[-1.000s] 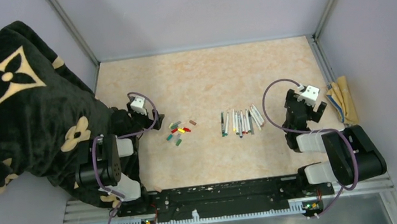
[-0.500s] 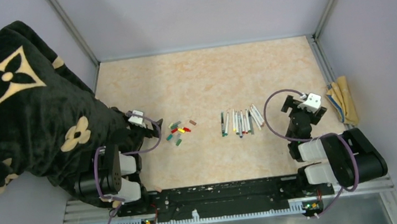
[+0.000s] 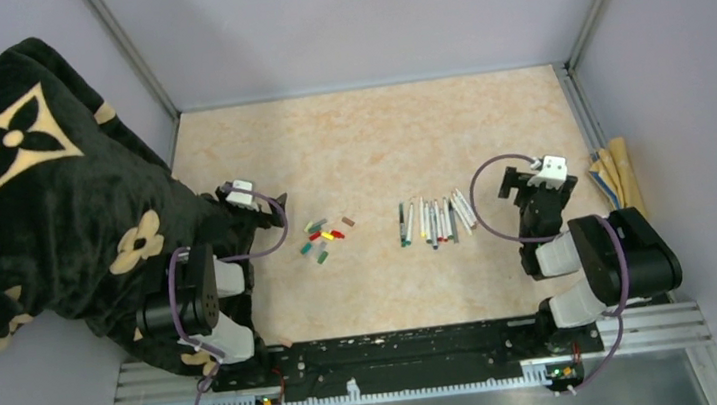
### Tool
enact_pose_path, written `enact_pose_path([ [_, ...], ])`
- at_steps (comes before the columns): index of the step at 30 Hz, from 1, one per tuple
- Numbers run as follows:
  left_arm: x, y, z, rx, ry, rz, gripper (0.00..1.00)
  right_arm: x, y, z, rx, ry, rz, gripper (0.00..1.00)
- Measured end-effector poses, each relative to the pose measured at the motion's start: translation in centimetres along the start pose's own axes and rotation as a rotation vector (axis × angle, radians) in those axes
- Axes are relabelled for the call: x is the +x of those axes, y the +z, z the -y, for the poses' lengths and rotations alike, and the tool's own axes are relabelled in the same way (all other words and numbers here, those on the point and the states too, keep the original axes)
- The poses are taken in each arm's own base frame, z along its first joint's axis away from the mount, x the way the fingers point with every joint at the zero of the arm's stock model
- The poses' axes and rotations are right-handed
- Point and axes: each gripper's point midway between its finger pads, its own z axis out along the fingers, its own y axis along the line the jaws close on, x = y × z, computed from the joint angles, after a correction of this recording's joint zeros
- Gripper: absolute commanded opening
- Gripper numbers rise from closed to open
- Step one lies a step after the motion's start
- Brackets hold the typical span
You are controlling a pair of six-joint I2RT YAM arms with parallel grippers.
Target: Open the pen caps
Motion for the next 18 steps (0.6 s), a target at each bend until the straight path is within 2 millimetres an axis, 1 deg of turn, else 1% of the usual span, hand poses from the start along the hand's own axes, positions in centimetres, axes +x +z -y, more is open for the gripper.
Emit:
enact_pose_path([
  [2,-0.5,0.6,-0.4,-0.014,0.003,0.005,0.99,-0.5,1.0,0.5,0.013,0.024,0.000,0.99],
  [3,-0.2,0.6,-0.3,-0.015,-0.001,-0.004,0.99,-0.5,1.1,0.7,0.017,0.033,0.000,0.99],
  [6,0.8,0.4,-0.1,-0.016,-0.016,-0.044,0.99,0.0,1.1,0.6,0.005,0.042,-0.021,0.99],
  [18,1.6,0.2,-0.2,-0.026,-0.029,-0.078,0.99,0.1,1.1,0.1,-0.020,0.048,-0.028,0.99],
])
